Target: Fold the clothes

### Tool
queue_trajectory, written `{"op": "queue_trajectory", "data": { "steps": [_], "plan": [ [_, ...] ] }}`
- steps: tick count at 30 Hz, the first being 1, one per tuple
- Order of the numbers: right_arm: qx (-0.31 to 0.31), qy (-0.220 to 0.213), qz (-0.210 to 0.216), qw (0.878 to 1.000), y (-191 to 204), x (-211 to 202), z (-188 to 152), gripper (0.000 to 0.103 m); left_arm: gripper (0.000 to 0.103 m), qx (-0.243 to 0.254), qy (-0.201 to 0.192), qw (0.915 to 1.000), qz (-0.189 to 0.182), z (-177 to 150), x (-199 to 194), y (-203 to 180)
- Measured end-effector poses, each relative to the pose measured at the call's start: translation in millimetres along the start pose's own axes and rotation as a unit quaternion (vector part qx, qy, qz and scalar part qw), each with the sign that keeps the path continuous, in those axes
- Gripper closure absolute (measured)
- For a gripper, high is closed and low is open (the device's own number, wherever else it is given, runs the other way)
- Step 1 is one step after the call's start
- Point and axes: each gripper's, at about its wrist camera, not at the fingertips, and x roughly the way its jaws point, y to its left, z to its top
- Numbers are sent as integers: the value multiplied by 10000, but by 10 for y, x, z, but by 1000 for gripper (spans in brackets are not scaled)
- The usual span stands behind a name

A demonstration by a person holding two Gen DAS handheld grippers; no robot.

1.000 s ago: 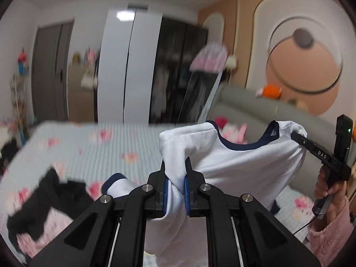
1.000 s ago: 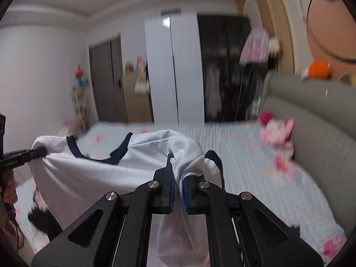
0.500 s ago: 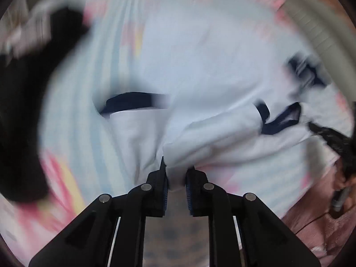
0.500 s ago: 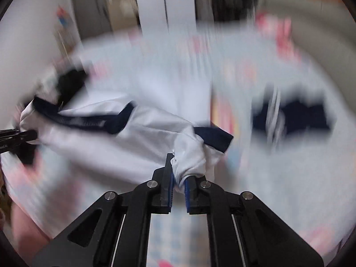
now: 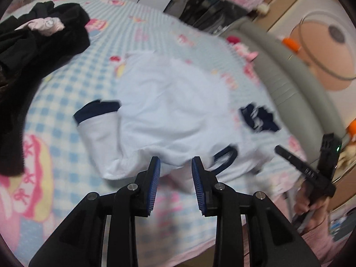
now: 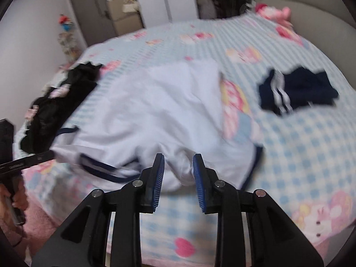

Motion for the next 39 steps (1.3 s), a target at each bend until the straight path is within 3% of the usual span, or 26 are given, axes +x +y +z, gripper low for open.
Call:
{"op": "queue_trajectory", "data": {
  "steps": [2, 3, 6, 9, 14, 16, 18, 20, 22, 23, 25, 28, 32, 35, 36, 39],
  "plan": [
    [-69, -140, 22, 9999, 81, -111, 44, 74, 72, -156, -165, 9991, -368, -27, 41, -127],
    [-94, -134, -23, 9999, 99, -122, 54, 63, 71, -202, -207, 9986, -450, -48, 73, -155],
    [-170, -116, -157, 9997, 151, -156, 86, 58, 62, -77, -221, 9995, -208, -95, 98, -207],
    [-190, 155, -185, 9995, 195, 9, 80, 58, 62, 34, 151, 9999, 47, -149, 411, -286],
    [-348, 702, 34, 9969, 401, 571, -13, 58, 62, 540, 804, 9952, 133, -353, 927, -607],
    [-472, 750, 69, 9960, 516, 687, -65, 58, 62, 882, 978, 9881, 800, -471, 1096, -699],
    [-645, 770, -157, 9948, 569, 781, -152, 58, 64, 1122, 1171, 9733, 1621, -557, 1265, -720],
    [-823, 1006, -740, 9887, 533, 931, -241, 58, 79, 1048, 1244, 9601, 2275, -546, 1322, -624],
    [-775, 1209, -1109, 9834, 398, 973, -304, 58, 78, 970, 1125, 9625, 2268, -504, 1223, -616],
    [-705, 1287, -1068, 9834, 338, 938, -338, 58, 78, 931, 1064, 9639, 2258, -484, 1172, -613],
    [-559, 1458, -888, 9837, 231, 848, -414, 58, 78, 1020, 1107, 9603, 2351, -502, 1133, -636],
    [-406, 1771, -465, 9822, 142, 734, -554, 58, 74, 908, 1258, 9675, 1997, -577, 1142, -606],
    [-166, 1578, -9, 9873, 140, 569, -536, 58, 73, 931, 1328, 9650, 2063, -700, 1234, -603],
    [-306, 1310, -323, 9904, 155, 606, -477, 57, 73, 704, 1189, 9658, 2192, -700, 1225, -580],
    [-431, 1416, -541, 9875, 163, 696, -509, 57, 73, 624, 1151, 9661, 2226, -695, 1210, -569],
    [-597, 1715, -825, 9799, 180, 845, -647, 57, 87, 678, 1061, 9629, 2386, -697, 1142, -580]
  ]
}}
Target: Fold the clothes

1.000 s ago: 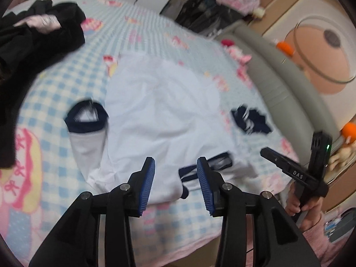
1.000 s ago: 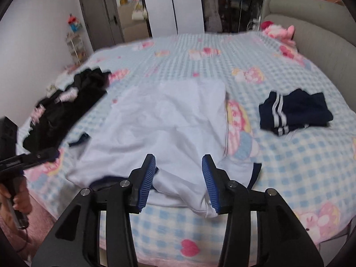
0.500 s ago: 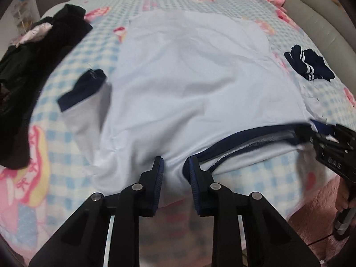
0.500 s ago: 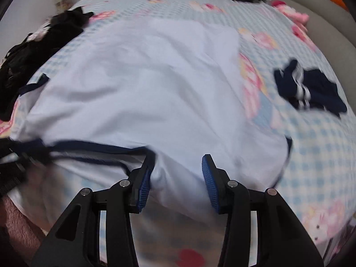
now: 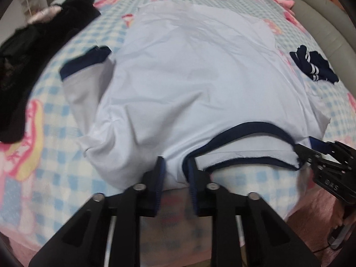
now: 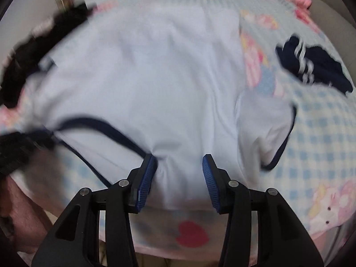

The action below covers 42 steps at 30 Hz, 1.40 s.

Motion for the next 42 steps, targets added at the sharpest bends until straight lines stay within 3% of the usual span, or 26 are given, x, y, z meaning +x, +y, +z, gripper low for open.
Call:
{"op": "queue_trajectory", "data": {
  "steps": [3, 5, 7, 8, 12, 13, 14, 15, 16, 18, 21, 23, 25, 27, 29, 33, 36, 42],
  "plan": [
    [-78, -243, -172, 9995, 22, -137, -141, 59, 92, 99, 12, 9997, -212, -76, -127, 19],
    [-68, -382, -374, 9985, 14, -231, -201, 59, 92, 89, 151, 9981, -592, -144, -181, 51],
    [-64, -457, -519, 9976, -6, -320, -259, 59, 92, 127, 182, 9982, -555, -235, -193, 65],
    [-73, -464, -491, 9977, -1, -340, -286, 59, 91, 146, 195, 9983, -531, -281, -199, 71],
    [5, -432, -128, 9990, 24, -365, -366, 59, 88, -376, 182, 9924, -1155, -329, -179, 222],
    [130, -418, 53, 9990, 21, -356, -362, 59, 80, -419, 95, 9908, -1286, -316, -209, 214],
    [280, -447, 234, 9983, 13, -361, -356, 59, 62, -457, 2, 9889, -1415, -302, -241, 203],
    [444, -523, 416, 9968, 10, -405, -352, 58, 54, -440, -84, 9893, -1388, -294, -259, 176],
    [617, -618, 585, 9945, -13, -452, -341, 57, 49, -419, -182, 9906, -1290, -269, -262, 150],
    [812, -683, 693, 9919, -46, -454, -305, 54, 49, -406, -157, 9934, -1058, -217, -168, 110],
    [831, -510, 395, 9945, -41, -266, -277, 49, 60, -465, -43, 9960, -761, -179, -20, 97],
    [877, -262, 316, 9953, -66, -63, -288, 49, 86, -576, -35, 9972, -482, -181, 30, 124],
    [850, -330, 287, 9954, -49, -31, -324, 54, 94, -615, -83, 9974, -356, -198, 1, 130],
    [671, -471, 257, 9963, 11, -95, -347, 88, 96, -575, -194, 9973, -403, -234, -115, 112],
    [473, -684, 188, 9964, 69, -219, -349, 95, 97, -606, -226, 9960, -623, -273, -267, 105],
    [280, -1073, 230, 9936, 122, -537, -366, 96, 97, -272, -471, 9968, -593, -344, -609, -24],
    [285, -1159, 300, 9924, 76, -657, -373, 96, 97, -246, -332, 9965, -733, -361, -586, -99],
    [513, -752, 131, 9958, -91, -432, -559, 96, 97, -175, 67, 9956, -915, -472, -345, -307]
  ]
}}
